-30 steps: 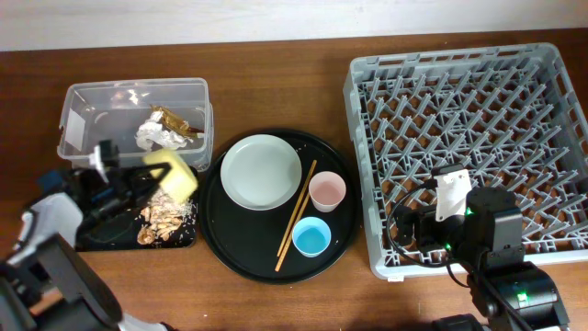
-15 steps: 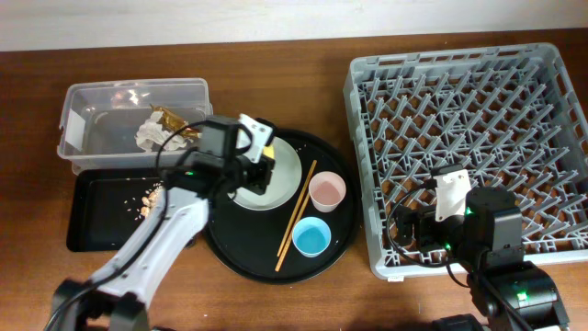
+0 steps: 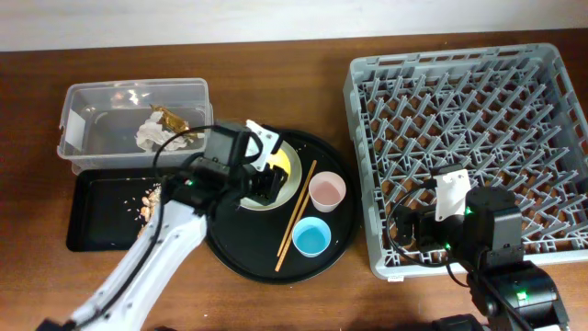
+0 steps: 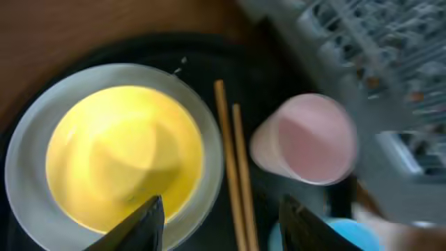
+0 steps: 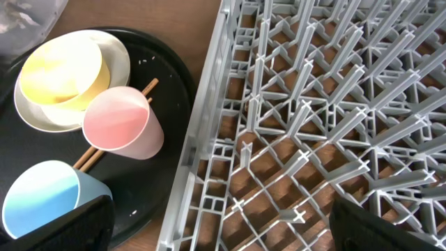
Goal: Sort waste into correct bins and load items into the dishwasher rack
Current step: 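Set the yellow bowl onto the white plate with the left gripper, then pick up the blue cup with the left gripper and pass it to the right gripper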
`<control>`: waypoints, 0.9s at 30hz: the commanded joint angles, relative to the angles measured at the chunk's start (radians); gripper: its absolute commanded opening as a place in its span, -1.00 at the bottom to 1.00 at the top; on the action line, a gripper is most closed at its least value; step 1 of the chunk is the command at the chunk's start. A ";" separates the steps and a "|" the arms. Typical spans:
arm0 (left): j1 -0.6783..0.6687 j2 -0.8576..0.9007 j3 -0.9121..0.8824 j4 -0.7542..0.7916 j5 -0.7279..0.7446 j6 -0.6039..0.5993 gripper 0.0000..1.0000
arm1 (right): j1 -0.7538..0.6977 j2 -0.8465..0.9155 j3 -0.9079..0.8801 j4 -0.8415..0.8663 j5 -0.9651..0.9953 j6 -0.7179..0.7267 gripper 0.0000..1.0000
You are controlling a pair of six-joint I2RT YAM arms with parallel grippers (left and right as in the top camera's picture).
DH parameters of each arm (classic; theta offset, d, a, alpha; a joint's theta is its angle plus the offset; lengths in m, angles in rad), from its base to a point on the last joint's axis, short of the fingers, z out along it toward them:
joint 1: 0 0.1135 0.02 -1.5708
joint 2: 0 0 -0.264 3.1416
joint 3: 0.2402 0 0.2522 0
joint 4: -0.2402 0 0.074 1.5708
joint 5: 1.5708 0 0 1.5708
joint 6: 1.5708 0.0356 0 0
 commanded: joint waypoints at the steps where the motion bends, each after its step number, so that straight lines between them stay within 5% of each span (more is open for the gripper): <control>1: -0.034 -0.027 0.008 -0.145 0.105 -0.054 0.06 | 0.005 -0.002 0.017 0.003 -0.005 0.008 0.97; 9: -0.201 0.147 -0.057 -0.166 0.041 -0.065 0.05 | 0.005 -0.002 0.017 0.002 -0.006 0.008 0.97; 14: -0.200 0.229 -0.052 -0.159 0.040 -0.102 -0.99 | 0.005 -0.002 0.017 -0.005 -0.005 0.008 0.97; 20: -0.076 -0.015 -0.012 -0.183 0.040 -0.163 -1.00 | 0.004 -0.002 0.017 -0.004 0.004 0.038 0.97; 23: 0.059 -0.124 -0.013 -0.088 0.190 -0.313 -1.00 | 0.003 0.010 0.017 0.032 0.106 0.214 0.97; 27: 0.145 -0.057 -0.014 0.222 0.610 -0.449 -1.00 | 0.003 0.106 0.017 0.136 -0.288 0.241 0.97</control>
